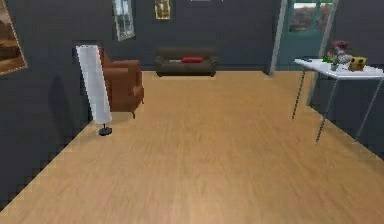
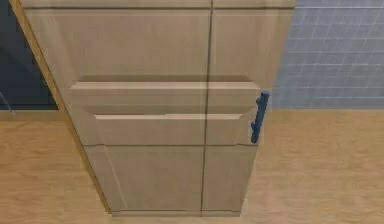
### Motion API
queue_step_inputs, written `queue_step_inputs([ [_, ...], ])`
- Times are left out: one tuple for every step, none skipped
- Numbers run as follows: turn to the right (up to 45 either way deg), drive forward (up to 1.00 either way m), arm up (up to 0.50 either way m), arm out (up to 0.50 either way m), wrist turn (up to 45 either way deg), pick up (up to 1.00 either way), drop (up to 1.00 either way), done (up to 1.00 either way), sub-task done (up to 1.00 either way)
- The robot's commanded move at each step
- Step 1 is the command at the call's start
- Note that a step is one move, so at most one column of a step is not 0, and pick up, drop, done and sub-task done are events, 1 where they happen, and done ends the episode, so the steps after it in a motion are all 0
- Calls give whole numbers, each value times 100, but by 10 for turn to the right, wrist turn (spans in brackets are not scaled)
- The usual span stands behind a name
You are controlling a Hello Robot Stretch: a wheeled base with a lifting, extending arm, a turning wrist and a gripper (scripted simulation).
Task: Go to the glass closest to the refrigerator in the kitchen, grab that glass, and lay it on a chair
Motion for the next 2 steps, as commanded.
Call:
queue_step_inputs([
  [150, 0, 0, 0, 0, 0, 0, 0, 0],
  [30, 0, 0, 0, 0, 0, 0, 0, 0],
])
